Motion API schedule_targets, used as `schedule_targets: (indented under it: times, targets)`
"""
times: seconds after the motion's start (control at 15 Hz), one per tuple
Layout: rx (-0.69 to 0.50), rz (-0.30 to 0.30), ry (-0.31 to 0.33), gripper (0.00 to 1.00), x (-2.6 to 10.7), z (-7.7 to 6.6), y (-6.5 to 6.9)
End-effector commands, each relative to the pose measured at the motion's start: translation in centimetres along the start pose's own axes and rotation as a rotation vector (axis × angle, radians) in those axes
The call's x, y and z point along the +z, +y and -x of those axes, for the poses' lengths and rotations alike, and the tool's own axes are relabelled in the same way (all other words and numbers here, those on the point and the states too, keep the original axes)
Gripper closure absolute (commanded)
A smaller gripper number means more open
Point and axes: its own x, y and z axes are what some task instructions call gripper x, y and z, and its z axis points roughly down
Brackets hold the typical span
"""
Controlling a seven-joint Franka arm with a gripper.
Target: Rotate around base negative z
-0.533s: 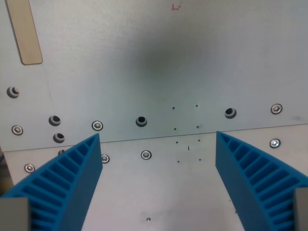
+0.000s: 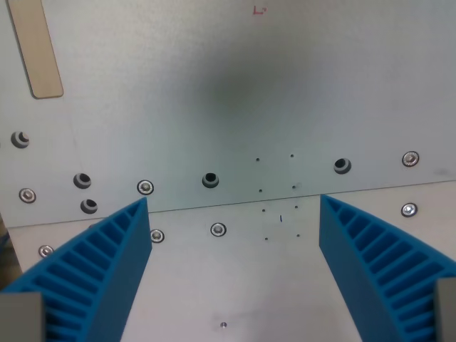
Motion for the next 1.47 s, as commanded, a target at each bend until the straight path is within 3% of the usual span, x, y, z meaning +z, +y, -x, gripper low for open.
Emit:
schedule_targets:
  times: [0.07,1.47]
  targets:
    - [0.098,-0.002,0.006,0.0,-0.3,0.04,0.01]
    - [0.378,-0.006,0.004,0.0,-0.3,0.04,0.01]
